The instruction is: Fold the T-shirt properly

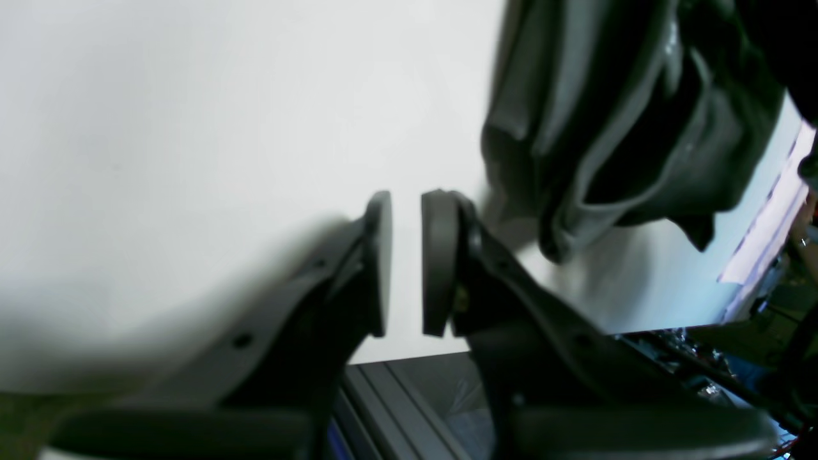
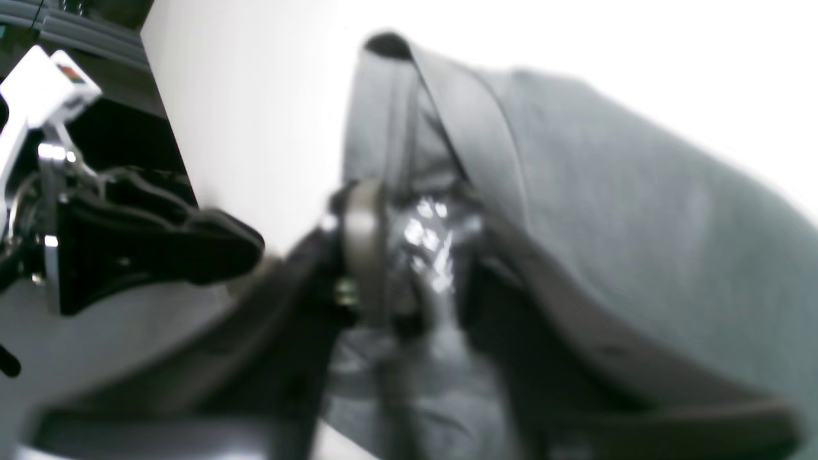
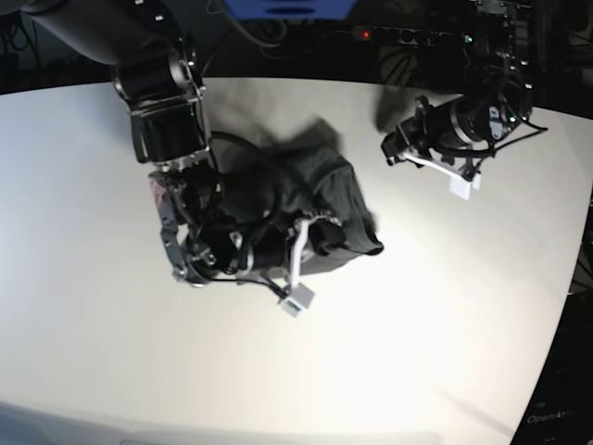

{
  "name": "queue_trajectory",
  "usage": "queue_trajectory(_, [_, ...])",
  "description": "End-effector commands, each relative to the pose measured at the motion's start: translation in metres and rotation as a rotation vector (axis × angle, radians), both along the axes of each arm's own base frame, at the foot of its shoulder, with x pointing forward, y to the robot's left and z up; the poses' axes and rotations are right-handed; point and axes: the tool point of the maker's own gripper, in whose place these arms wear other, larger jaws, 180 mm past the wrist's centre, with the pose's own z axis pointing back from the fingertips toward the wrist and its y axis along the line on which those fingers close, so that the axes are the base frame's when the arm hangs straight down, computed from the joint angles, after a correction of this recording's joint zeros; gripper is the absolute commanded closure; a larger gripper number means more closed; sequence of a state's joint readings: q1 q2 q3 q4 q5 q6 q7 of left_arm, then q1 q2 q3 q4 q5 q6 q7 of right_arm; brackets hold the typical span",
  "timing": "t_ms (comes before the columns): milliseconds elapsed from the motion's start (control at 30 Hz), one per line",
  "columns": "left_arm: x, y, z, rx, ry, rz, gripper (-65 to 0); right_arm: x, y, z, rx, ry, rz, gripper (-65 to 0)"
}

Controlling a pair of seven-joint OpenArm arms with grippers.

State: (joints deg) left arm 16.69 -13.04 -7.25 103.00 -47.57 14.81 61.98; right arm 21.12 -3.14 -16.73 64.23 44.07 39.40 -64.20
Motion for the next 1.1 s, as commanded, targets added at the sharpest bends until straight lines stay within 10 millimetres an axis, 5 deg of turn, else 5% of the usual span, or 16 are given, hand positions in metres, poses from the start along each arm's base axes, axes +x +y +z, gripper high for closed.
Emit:
queue_trajectory(0, [0.006, -0.007, 0.013, -0.012, -0.046, -0.031, -8.3, 0.012, 0.008, 0.02, 0.042, -0.054, 0.006, -3.8])
queue_trajectory(233, [0.0, -0.049, 0.025, -0.055, -0.077, -0.149, -8.3, 0.033, -0.01, 0.022, -0.064, -0.116, 0.005, -0.4])
queue_trajectory(500, [-0.005, -0.065, 0.025, -0.073, -0.072, -0.191, -8.2, 0.04, -0.029, 0.01, -0.191, -0.146, 0.009, -0.3])
queue_trajectory(633, [-0.007, -0.083, 0.028, -0.086, -0.079, -0.257, -8.1, 0.055, -0.058, 0.006, -0.328, -0.192, -0.003, -0.3])
queue_trajectory(733, [-0.01, -0.095, 0.029, -0.092, -0.085, -0.3, -2.0, 0.062, -0.08, 0.001, -0.414, -0.212, -0.012, -0.3])
queue_trajectory(1067, [0.006, -0.106, 0.039, -0.112, -0.126, -0.29, -2.3, 0.08, -0.12, 0.027, -0.535, -0.347, -0.045, -0.3])
